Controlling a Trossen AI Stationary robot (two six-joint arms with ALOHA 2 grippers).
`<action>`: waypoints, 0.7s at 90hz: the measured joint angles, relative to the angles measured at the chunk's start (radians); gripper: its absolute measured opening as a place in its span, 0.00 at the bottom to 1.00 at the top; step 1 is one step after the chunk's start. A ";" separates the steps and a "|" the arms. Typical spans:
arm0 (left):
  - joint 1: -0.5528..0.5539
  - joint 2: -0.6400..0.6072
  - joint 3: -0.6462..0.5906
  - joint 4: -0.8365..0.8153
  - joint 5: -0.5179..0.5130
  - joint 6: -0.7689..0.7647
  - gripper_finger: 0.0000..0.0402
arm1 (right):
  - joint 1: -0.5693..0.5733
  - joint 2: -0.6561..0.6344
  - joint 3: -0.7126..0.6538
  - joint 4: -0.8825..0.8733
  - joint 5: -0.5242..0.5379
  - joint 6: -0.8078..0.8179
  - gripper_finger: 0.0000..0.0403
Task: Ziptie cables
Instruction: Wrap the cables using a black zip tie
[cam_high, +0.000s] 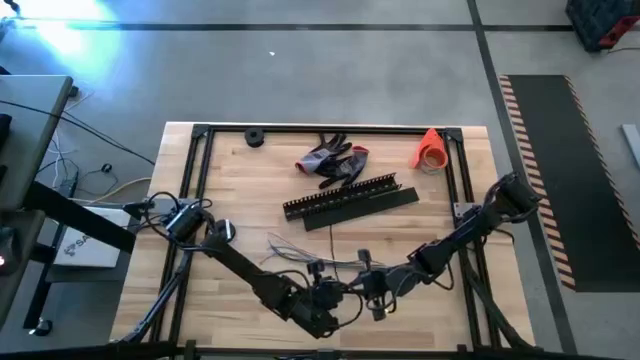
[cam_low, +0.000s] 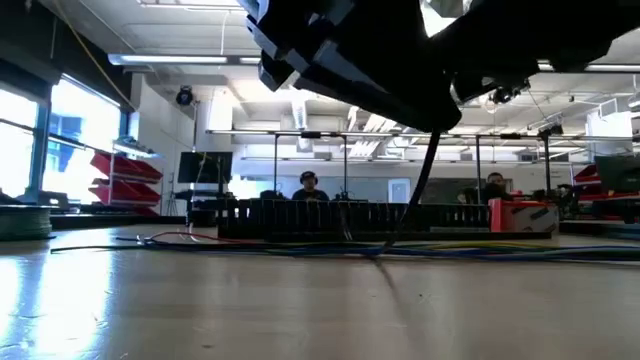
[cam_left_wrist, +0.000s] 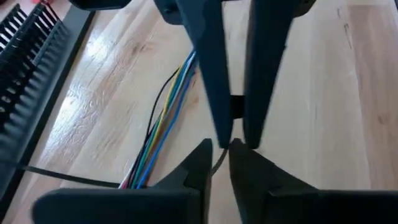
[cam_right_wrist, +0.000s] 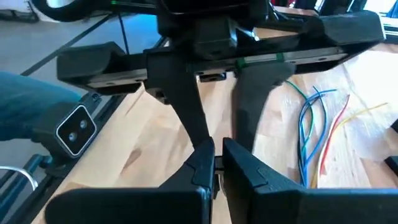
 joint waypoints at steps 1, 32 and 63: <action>0.000 0.000 0.000 0.000 -0.003 -0.002 0.16 | 0.000 0.000 0.000 0.000 0.000 0.000 0.00; -0.014 0.000 0.000 0.001 -0.085 -0.017 0.13 | -0.002 -0.001 0.000 0.000 0.008 0.006 0.00; -0.020 0.000 -0.008 0.005 -0.115 -0.020 0.00 | -0.003 -0.001 0.000 0.029 0.027 0.007 0.00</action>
